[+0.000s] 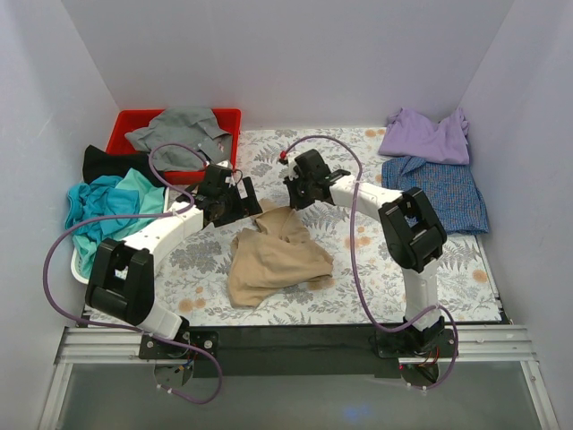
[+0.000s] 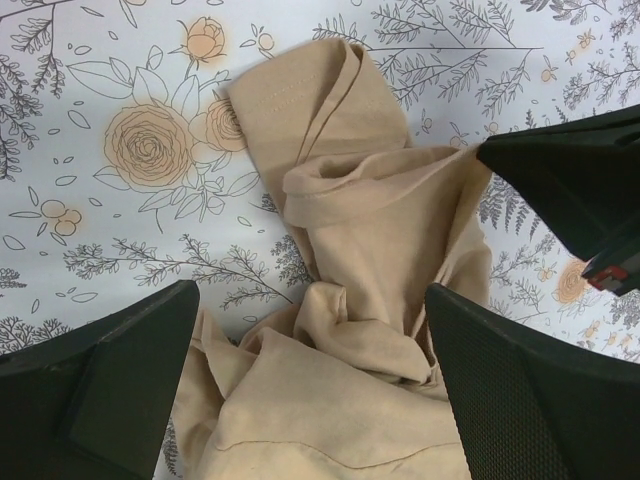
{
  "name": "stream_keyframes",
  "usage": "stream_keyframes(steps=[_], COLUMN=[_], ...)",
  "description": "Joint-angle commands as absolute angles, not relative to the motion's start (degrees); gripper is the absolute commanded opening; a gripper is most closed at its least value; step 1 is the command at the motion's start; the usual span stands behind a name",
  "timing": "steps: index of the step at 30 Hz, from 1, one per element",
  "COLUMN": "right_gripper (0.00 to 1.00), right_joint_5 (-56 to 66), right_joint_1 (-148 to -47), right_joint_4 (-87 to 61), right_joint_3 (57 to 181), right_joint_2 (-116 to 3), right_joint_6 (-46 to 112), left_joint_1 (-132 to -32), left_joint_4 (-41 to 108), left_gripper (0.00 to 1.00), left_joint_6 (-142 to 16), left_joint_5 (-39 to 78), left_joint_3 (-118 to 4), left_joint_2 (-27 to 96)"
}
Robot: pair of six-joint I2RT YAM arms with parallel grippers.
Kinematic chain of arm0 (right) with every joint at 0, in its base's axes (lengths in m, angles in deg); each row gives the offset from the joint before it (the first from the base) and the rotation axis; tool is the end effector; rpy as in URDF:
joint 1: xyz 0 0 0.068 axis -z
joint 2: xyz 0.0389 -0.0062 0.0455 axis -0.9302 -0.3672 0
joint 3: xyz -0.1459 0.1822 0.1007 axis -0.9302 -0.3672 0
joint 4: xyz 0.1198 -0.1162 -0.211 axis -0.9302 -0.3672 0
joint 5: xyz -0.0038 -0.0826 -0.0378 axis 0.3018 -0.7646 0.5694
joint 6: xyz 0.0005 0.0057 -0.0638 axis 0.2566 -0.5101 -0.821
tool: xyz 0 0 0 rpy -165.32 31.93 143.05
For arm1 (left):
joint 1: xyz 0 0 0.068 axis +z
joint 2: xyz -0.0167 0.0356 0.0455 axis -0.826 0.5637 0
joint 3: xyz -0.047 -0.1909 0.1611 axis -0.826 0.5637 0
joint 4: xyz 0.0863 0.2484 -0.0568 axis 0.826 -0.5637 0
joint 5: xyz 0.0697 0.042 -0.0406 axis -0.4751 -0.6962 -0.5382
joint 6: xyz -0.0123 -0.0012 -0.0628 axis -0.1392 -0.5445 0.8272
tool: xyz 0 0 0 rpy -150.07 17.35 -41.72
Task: Fold and stack the t-shirts
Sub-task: Flatten the tshirt out
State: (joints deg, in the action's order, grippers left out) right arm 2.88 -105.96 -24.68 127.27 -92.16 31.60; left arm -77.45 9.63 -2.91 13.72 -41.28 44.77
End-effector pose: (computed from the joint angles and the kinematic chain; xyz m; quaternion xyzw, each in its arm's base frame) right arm 0.3637 0.2854 0.1604 -0.2750 0.8805 0.1833 0.3398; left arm 0.3055 -0.1245 0.1890 -0.3917 0.8581 -0.2563 0.2110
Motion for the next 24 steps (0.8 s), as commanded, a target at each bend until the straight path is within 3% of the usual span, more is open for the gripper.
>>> stream_keyframes(steps=[1, 9, 16, 24], right_gripper=[0.01, 0.01, 0.01, 0.01], right_joint_5=[3.5, 0.1, -29.5, -39.1], right_joint_1=[-103.2, -99.9, -94.2, -86.0], right_joint_4=[-24.9, -24.2, -29.1, -29.8], right_joint_3=[127.6, 123.2, 117.3, 109.3], right_joint_2=[-87.8, -78.8, -62.5, -53.9], right_joint_6=[30.9, 32.2, 31.1, 30.8], left_joint_1=[-77.4, -77.3, -77.3, -77.3], left_joint_4=[10.2, 9.7, 10.0, 12.0], left_gripper=[0.95, 0.95, 0.95, 0.94], left_joint_6=[-3.9, -4.1, -4.2, -5.9], left_joint_5=[14.4, 13.2, 15.5, 26.1], left_joint_3=[-42.2, -43.3, -44.7, -45.8], left_joint_2=[44.1, 44.2, 46.2, 50.3])
